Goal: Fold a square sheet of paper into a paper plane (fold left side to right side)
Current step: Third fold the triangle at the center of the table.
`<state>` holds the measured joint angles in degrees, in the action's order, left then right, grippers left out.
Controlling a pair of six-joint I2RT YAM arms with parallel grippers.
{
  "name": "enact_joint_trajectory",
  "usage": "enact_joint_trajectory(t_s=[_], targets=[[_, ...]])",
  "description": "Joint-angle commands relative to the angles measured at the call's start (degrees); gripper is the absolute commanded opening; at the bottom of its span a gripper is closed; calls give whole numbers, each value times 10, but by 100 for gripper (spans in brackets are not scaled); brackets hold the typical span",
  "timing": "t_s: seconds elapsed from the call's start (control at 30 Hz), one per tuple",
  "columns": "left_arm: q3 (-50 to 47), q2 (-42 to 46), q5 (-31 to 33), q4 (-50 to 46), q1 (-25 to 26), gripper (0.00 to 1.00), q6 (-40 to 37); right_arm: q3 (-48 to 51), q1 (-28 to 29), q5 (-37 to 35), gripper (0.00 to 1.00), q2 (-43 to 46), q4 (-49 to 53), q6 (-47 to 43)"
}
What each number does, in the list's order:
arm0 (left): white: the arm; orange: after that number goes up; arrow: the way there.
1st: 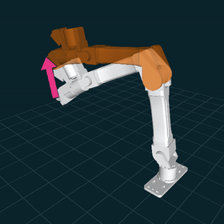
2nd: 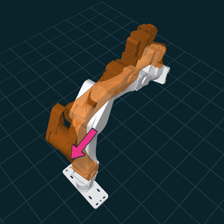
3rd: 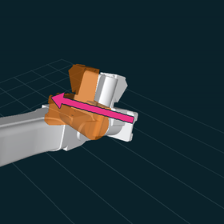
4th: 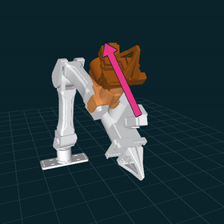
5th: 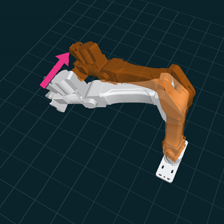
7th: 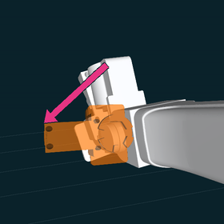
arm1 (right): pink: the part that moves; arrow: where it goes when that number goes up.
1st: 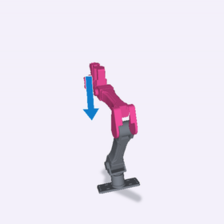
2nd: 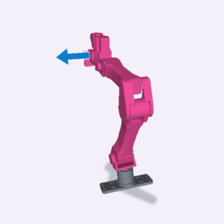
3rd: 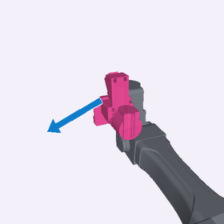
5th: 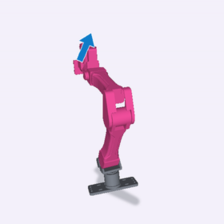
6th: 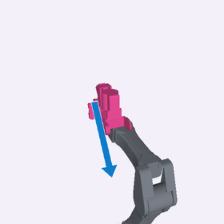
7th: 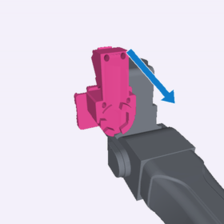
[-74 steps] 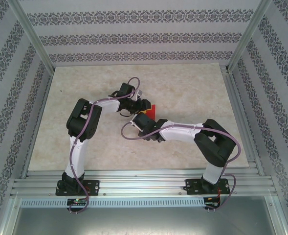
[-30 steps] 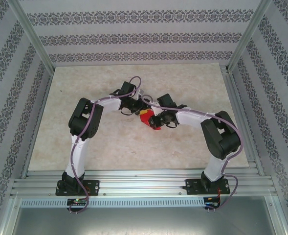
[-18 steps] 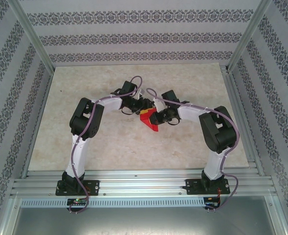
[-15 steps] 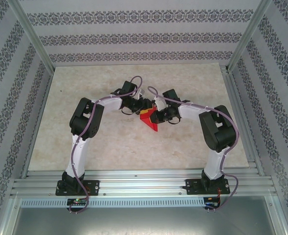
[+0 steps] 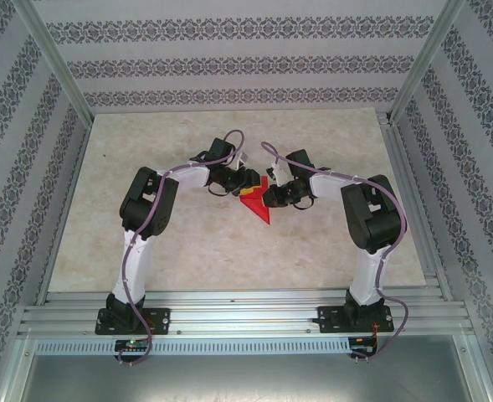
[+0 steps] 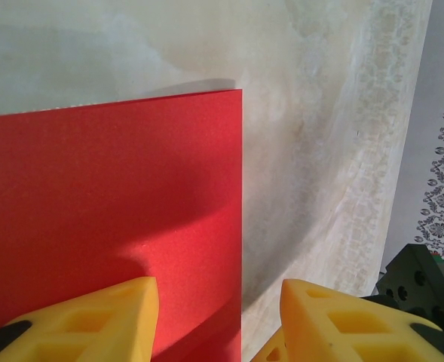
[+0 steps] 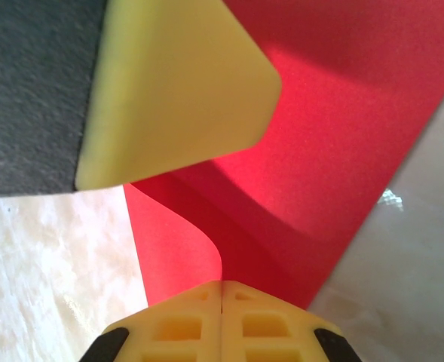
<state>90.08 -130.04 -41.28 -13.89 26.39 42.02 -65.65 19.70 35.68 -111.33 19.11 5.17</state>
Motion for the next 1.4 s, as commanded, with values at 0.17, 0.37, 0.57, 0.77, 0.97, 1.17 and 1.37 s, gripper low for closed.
enact_joint_trajectory(t_s=[0.17, 0.37, 0.57, 0.77, 0.97, 1.17, 1.37], targets=[[-6, -39, 39, -41, 10, 48, -22, -15, -11, -10, 0, -11, 12, 14], [-6, -39, 40, -41, 11, 48, -22, -18, -15, -15, 0, -14, 5, 23], [-6, -39, 40, -40, 12, 48, -22, -26, -14, -12, 0, -25, 12, 20], [-6, -40, 40, -40, 13, 48, -21, -32, -13, -13, 0, -35, 14, 22], [-7, -38, 38, -39, 14, 48, -20, -34, -10, -16, 0, -40, 26, 21], [-7, -35, 38, -36, 14, 48, -20, -16, -6, -27, 0, -39, 22, 30], [-7, -2, 37, -40, 4, 53, -26, -12, -5, -41, 0, -48, 36, 29]])
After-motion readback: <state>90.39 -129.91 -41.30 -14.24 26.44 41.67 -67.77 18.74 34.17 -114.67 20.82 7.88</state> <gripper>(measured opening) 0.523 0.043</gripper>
